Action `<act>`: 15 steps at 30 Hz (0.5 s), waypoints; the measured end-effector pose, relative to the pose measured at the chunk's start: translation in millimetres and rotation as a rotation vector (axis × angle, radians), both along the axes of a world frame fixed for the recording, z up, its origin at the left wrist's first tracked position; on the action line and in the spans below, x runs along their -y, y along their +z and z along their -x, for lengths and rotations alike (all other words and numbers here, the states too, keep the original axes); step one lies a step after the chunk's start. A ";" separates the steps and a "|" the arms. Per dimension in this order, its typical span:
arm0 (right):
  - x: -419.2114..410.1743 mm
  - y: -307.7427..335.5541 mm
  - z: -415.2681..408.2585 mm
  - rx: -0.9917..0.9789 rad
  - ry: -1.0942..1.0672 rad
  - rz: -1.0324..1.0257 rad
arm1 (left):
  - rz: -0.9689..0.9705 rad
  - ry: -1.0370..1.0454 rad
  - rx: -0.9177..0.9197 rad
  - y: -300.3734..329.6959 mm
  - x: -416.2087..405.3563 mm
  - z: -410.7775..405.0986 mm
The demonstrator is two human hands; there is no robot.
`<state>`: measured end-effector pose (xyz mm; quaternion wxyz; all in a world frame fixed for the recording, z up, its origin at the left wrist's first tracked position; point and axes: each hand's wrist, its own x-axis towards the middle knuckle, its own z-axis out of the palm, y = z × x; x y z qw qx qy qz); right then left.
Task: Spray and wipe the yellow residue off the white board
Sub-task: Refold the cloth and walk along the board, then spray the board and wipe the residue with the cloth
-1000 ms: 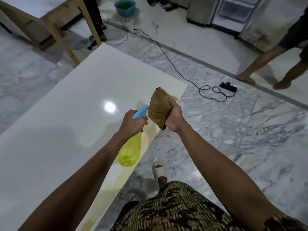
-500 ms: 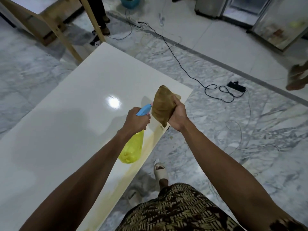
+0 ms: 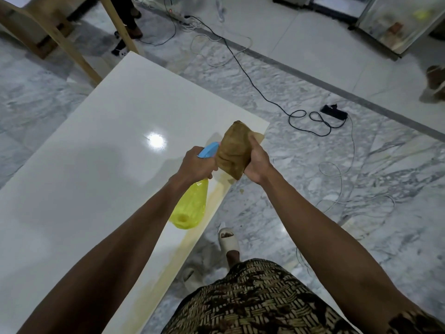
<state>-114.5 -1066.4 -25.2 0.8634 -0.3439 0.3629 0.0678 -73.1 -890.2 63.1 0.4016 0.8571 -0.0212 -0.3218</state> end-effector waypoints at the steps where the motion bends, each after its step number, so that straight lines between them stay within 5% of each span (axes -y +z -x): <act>1: 0.7 -3.7 1.3 -0.032 0.029 0.022 | 0.009 -0.006 -0.003 -0.7 2.1 -1.4; 6: 34.5 -8.0 -14.0 -0.173 0.125 0.315 | 0.059 0.012 -0.028 -1.8 9.3 -12.7; 11: 91.7 7.1 -66.0 -0.106 -0.067 0.981 | 0.128 0.025 -0.007 -3.8 16.9 -34.3; 15: 121.1 -35.3 -103.1 -0.074 0.264 1.391 | 0.156 0.018 0.012 -12.0 23.1 -49.9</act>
